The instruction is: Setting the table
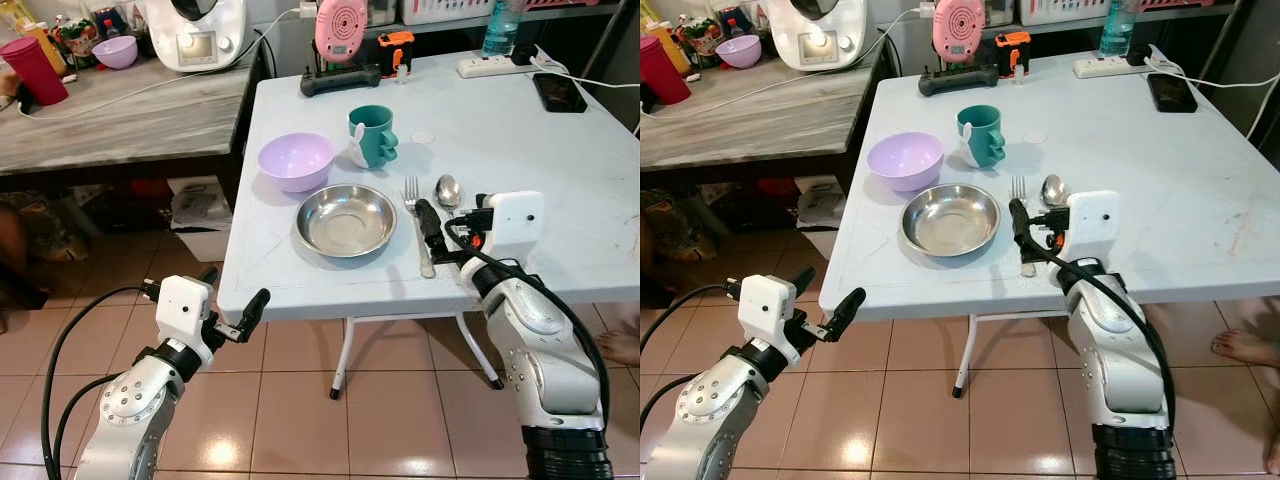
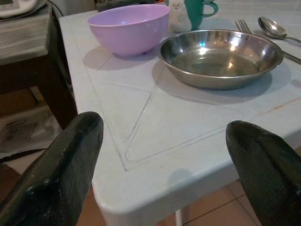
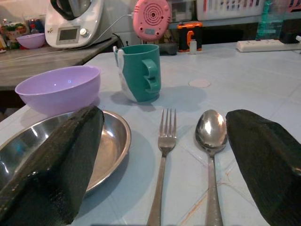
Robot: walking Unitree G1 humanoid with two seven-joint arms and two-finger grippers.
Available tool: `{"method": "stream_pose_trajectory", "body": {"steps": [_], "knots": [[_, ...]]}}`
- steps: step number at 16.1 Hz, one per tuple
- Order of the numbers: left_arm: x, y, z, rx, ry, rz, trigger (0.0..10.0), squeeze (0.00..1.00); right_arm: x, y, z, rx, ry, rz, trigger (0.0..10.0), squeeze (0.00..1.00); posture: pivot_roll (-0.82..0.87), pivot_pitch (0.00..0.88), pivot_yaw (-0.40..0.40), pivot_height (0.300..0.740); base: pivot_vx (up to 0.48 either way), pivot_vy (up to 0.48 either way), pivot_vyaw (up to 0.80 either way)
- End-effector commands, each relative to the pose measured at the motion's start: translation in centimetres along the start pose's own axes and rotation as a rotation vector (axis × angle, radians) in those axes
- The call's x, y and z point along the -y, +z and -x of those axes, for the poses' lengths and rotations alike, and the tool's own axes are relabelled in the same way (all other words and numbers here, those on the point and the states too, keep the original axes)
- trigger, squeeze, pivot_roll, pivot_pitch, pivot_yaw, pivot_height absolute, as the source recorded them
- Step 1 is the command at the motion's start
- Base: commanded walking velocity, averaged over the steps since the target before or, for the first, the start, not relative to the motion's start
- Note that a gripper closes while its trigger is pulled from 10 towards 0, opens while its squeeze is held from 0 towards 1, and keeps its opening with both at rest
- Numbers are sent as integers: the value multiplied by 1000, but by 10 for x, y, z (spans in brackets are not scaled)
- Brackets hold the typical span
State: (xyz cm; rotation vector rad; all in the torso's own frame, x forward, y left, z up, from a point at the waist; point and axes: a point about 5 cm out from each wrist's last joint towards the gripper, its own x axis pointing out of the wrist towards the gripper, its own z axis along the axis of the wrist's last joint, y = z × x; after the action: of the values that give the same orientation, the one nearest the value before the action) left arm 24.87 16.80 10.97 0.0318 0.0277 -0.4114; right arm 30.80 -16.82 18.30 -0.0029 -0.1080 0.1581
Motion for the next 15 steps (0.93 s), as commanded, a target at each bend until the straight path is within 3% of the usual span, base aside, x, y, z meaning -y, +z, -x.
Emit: {"method": "stream_pose_trajectory", "body": {"steps": [1, 8, 11, 12, 15], "knots": [[-5, 3, 4, -5, 20, -26, 10000, 0, 0, 7, -2, 34, 11, -19, 10000, 0, -118, 106, 125, 740, 0, 0, 0], [0, 5, 3, -4, -1, -11, 10000, 0, 6, 7, -10, 1, 12, -37, 10000, 0, -123, 116, 131, 740, 0, 0, 0], [1, 5, 1, -10, -19, -9, 10000, 0, 0, 6, -37, -60, 34, -56, 10000, 0, -124, 123, 134, 740, 0, 0, 0], [1, 5, 1, -10, -19, -9, 10000, 0, 0, 6, -37, -60, 34, -56, 10000, 0, -124, 123, 134, 740, 0, 0, 0], [6, 6, 2, -9, -46, 3, 10000, 0, -18, 5, -60, -82, 69, -80, 10000, 0, -112, 135, 127, 740, 0, 0, 0]]}}
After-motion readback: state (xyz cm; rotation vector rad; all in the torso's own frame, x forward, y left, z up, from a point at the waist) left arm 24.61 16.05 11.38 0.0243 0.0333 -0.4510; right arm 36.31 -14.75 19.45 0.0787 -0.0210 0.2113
